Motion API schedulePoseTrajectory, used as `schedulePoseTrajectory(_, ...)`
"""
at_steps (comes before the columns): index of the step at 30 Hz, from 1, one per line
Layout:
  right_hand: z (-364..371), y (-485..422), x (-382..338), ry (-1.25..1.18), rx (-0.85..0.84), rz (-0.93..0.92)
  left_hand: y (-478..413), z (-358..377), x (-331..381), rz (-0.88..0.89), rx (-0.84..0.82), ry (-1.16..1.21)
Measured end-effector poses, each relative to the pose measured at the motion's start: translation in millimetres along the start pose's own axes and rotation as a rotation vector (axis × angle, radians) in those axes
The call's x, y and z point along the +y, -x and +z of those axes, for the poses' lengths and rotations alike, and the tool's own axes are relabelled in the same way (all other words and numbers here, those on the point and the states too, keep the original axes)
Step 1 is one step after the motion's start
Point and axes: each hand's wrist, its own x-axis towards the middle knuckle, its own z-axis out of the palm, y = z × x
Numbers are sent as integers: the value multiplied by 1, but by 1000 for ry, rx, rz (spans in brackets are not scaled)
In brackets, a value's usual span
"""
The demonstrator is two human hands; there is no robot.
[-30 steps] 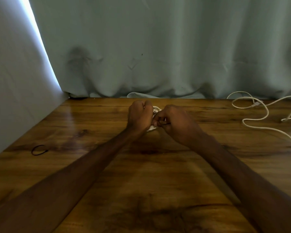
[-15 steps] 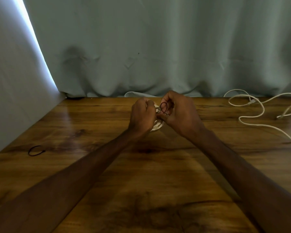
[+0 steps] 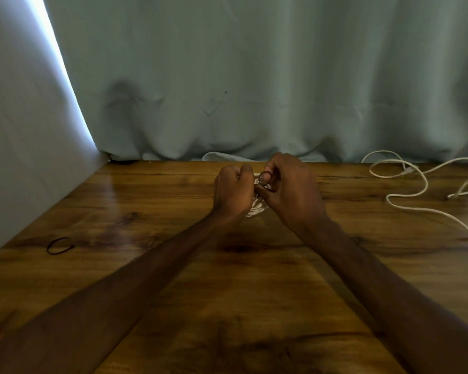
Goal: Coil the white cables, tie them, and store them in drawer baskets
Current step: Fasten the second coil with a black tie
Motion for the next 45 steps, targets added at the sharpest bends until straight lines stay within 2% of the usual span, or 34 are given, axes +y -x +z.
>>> schedulePoseTrajectory(3, -1, 0, 4, -106, 7, 47, -2, 0, -2, 1, 23, 5)
schedulePoseTrajectory(7, 0, 0, 7, -120, -12, 62, -3, -1, -3, -15, 26, 18)
schedulePoseTrajectory(18, 1, 3, 1, 167, -36, -221, -6, -5, 0, -131, -27, -45)
schedulePoseTrajectory(27, -4, -2, 8, -34, -96, -97, -7, -6, -4, -168, -57, -43)
schedulePoseTrajectory(33, -4, -4, 2, -203, -180, 64, -18, -11, -11, -415, -69, 123)
schedulePoseTrajectory(37, -7, -6, -3, -344, -250, 181, -21, -14, -12, -515, -107, 179)
schedulePoseTrajectory(45, -13, -8, -3, -261, -249, 124, -20, -14, -11, -475, -243, 90)
